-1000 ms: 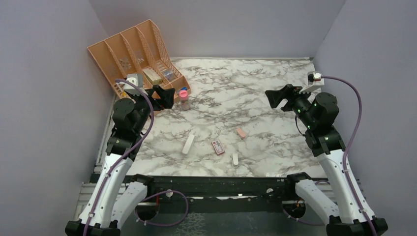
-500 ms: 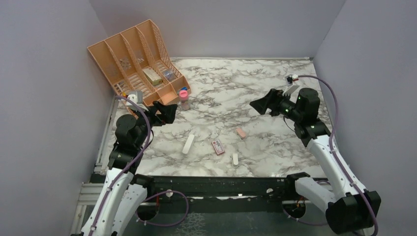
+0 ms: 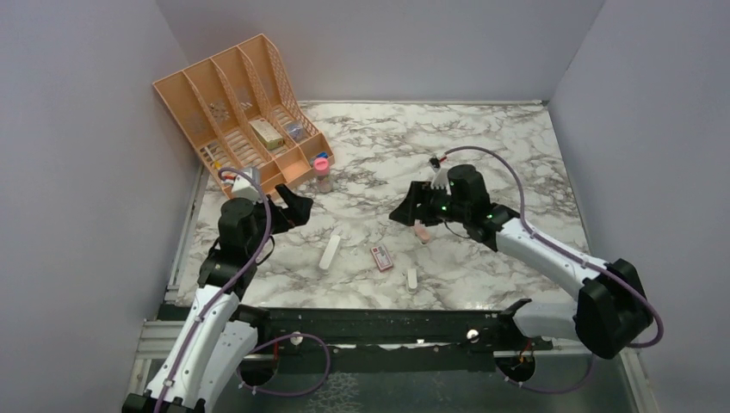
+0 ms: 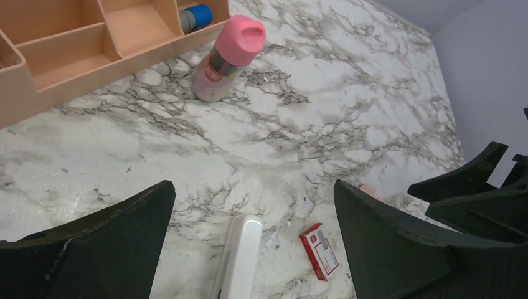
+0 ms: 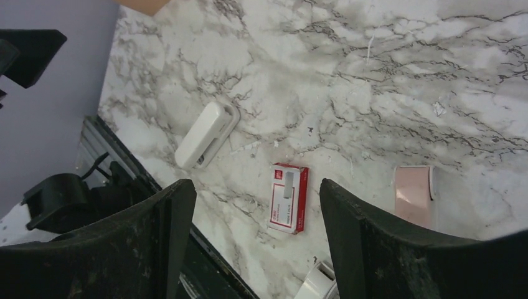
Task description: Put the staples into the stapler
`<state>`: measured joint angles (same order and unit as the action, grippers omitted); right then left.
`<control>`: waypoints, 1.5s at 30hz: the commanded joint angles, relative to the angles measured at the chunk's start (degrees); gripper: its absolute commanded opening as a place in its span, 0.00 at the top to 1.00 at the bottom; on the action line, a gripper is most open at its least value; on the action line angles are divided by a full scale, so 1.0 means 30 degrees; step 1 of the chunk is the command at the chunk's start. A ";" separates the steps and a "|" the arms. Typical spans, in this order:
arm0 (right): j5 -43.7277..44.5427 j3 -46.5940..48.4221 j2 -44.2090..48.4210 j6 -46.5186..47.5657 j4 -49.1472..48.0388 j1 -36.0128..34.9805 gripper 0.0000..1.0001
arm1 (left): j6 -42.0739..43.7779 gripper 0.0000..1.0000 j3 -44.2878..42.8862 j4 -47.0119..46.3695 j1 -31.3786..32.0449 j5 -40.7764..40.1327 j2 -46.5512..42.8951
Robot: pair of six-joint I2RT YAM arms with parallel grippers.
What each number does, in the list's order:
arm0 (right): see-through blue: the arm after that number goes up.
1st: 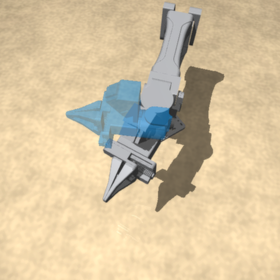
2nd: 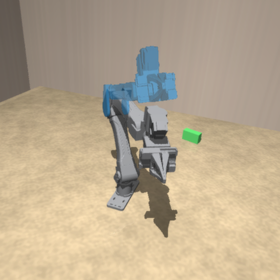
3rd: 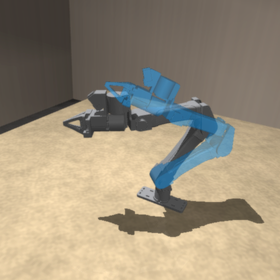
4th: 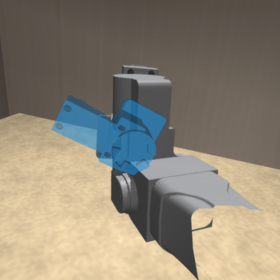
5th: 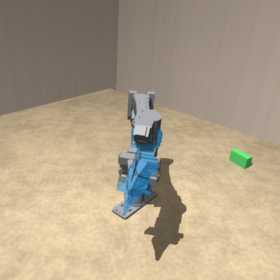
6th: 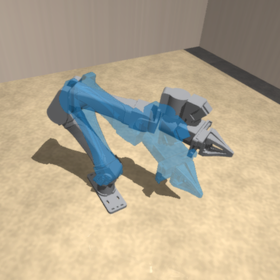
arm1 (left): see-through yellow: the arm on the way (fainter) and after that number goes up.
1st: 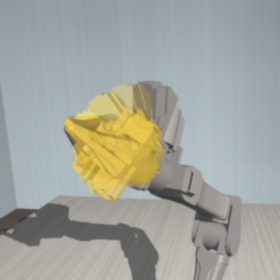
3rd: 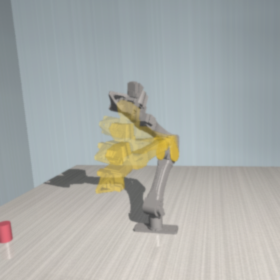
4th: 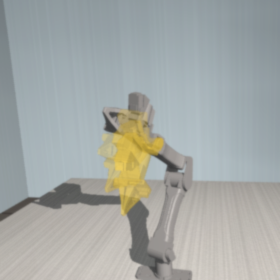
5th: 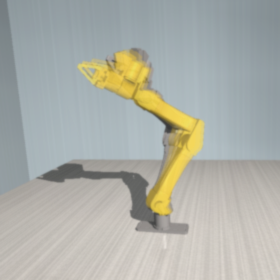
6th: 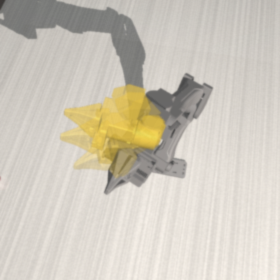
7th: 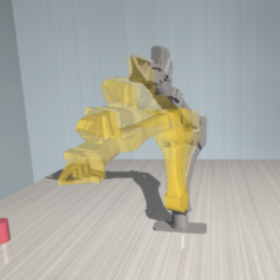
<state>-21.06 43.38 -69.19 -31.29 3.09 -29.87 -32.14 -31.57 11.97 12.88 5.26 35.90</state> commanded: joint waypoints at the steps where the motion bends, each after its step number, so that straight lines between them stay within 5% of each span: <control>1: 0.3737 0.1195 -0.1808 -0.0079 0.0903 -0.1317 0.24 | -0.0335 0.01 0.0157 -0.0054 0.0070 -0.0493 0.0760; 15: 0.5320 0.3417 -0.5363 0.1962 0.4548 -0.4333 0.29 | -0.0123 0.01 -0.0273 -0.1656 0.0070 0.0729 0.3585; 35: 0.8981 0.6674 -1.0189 0.2682 0.8126 -0.8358 0.32 | -0.0243 0.01 0.0182 -0.2084 0.0070 0.0549 0.3319; 45: 1.0777 0.8085 -1.1972 0.1441 0.9989 -0.8706 0.50 | -0.0336 0.01 0.0167 -0.2176 0.0070 0.0848 0.3385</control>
<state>6.44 65.32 -103.53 -24.64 29.12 -55.83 -32.58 -31.35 7.35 12.88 6.15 46.52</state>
